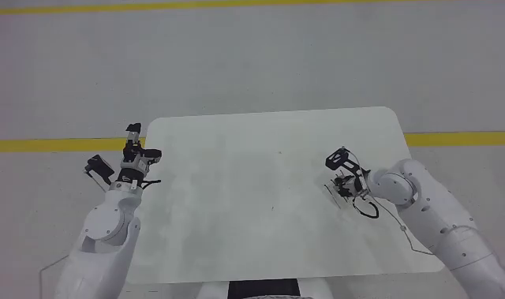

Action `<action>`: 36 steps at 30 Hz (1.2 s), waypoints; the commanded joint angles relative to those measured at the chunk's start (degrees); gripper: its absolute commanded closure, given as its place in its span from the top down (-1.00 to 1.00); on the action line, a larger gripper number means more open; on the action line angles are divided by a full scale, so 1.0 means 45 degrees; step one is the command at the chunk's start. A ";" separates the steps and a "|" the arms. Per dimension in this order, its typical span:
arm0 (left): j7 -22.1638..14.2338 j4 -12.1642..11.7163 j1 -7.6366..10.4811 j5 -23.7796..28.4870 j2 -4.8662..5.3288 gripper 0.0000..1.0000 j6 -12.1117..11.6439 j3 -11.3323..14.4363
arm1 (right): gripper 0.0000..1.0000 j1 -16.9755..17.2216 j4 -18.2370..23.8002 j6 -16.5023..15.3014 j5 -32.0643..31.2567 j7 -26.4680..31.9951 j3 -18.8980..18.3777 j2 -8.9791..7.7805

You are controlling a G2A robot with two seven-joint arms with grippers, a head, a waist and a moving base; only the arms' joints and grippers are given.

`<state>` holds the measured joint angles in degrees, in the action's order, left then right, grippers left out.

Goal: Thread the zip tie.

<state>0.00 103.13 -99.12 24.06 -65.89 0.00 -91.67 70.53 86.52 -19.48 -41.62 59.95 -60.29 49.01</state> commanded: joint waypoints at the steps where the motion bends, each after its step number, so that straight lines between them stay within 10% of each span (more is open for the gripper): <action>1: 0.0000 0.0000 0.0000 0.0000 0.0000 1.00 0.0000 0.0000 | -0.92 -0.0033 -0.0022 0.0000 0.0050 -0.0013 0.0050 -0.0022; 14: 0.0000 0.0000 0.0000 0.0000 0.0000 1.00 0.0000 0.0000 | -1.00 0.0205 0.0669 0.0000 0.0459 -0.0306 -0.0468 -0.0348; 25: 0.0000 0.0000 0.0000 0.0000 0.0000 1.00 0.0000 0.0000 | -1.00 0.2466 0.3376 0.0000 0.2208 -0.2595 -0.2474 -0.1341; 36: 0.0000 0.0000 0.0000 0.0000 0.0000 1.00 0.0000 0.0000 | -1.00 0.2742 0.4165 0.0000 0.3813 -0.3468 -0.2093 -0.2085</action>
<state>0.00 103.13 -99.12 24.06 -65.89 0.00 -91.67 82.86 105.30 -19.48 -24.36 44.32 -69.66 39.59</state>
